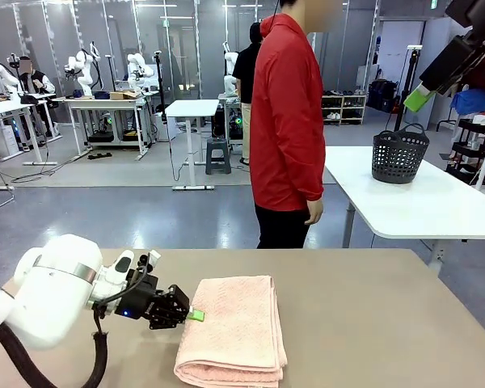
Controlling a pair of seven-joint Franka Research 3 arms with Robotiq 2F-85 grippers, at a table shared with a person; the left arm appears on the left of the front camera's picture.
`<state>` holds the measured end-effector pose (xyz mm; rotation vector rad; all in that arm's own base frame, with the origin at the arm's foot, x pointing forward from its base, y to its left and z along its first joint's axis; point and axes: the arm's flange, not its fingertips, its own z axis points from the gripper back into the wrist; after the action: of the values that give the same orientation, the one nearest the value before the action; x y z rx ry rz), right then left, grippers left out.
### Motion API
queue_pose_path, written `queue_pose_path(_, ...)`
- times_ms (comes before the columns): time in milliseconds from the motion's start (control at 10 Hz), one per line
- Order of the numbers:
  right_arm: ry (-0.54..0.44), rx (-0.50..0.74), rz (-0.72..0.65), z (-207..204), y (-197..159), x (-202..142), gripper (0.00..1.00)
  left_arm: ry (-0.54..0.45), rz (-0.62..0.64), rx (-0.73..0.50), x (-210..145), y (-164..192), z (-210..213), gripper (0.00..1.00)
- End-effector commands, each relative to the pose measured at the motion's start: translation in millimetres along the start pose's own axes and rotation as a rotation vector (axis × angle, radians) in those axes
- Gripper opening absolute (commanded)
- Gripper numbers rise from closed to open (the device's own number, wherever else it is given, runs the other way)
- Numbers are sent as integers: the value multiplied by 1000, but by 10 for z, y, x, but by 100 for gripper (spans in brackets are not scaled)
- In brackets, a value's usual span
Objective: Fold the towel.
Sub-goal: Pick up the 100 cm Hotel Towel and place it on the left side of the table.
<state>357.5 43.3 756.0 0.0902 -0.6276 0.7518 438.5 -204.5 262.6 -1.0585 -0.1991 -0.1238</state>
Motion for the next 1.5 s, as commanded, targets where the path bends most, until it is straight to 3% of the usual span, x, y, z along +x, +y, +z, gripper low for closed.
queue_pose_path(0, 3, 1, 4, 13, -1, -13, 100, 64, -30, -21, 223, 67, 399, 11)
queue_pose_path(300, 3, 1, 4, 13, -1, -13, 100, 67, -70, -36, 437, 444, 1541, 11)
queue_pose_path(600, 3, 1, 4, 13, -1, -13, 100, -24, -110, 0, 540, 1117, 3006, 11)
queue_pose_path(900, 3, 1, 4, 13, -1, -13, 100, -50, -66, 108, 453, 1607, 3664, 11)
queue_pose_path(1200, 3, 1, 4, 13, -1, -13, 100, -48, -89, 157, 413, 1827, 3861, 11)
queue_pose_path(1400, 3, 1, 4, 13, -1, -13, 100, -64, -113, 159, 430, 1792, 3932, 59)
